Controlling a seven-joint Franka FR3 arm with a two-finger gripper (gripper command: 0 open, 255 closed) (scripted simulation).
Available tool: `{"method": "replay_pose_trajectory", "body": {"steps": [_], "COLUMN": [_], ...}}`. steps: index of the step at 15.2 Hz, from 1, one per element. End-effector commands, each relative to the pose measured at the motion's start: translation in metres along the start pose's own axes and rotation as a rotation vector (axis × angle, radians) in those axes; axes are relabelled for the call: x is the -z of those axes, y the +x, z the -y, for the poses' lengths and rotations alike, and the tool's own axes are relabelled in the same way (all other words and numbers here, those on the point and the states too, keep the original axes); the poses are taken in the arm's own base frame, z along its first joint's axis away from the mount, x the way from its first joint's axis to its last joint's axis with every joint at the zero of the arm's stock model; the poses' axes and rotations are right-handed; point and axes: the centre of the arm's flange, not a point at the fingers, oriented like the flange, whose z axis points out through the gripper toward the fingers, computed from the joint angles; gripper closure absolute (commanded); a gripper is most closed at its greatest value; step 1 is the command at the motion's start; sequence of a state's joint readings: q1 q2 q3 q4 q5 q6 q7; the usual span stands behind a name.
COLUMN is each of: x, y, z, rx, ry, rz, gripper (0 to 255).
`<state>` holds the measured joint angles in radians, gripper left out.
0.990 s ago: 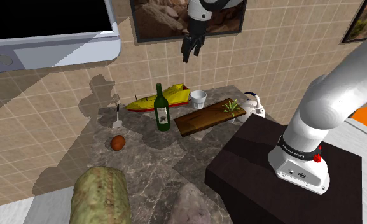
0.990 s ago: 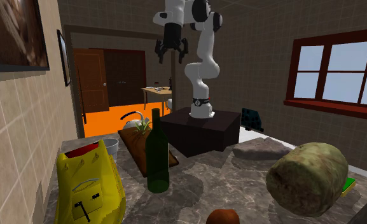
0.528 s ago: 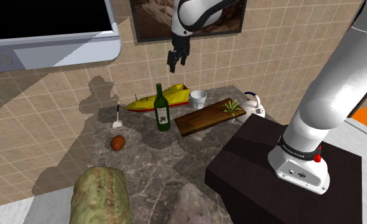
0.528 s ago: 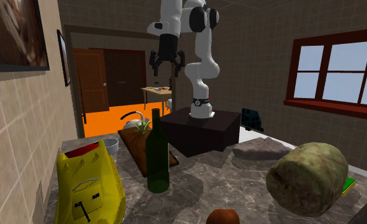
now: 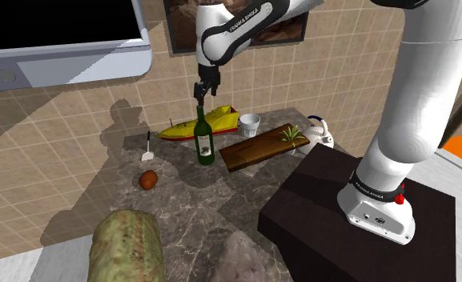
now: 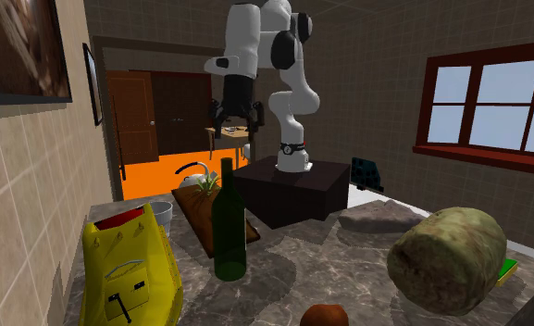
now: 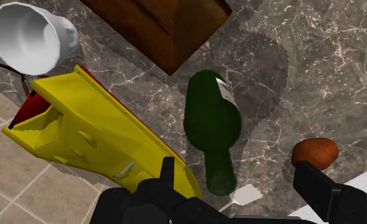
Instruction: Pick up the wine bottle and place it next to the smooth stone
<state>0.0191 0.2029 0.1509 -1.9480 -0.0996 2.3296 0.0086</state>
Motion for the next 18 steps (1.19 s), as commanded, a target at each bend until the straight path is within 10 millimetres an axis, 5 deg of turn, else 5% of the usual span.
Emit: {"method": "replay_pose_trajectory", "body": {"steps": [1,10,18], "x": [-0.021,-0.071,-0.071], "y": [0.018,0.027,0.027], "z": [0.003,0.005,0.005], "rx": [0.009,0.013,0.013], "ry": [-0.004,-0.006,-0.006], "rz": [0.005,0.007,0.007], "gripper": [0,0,0]}}
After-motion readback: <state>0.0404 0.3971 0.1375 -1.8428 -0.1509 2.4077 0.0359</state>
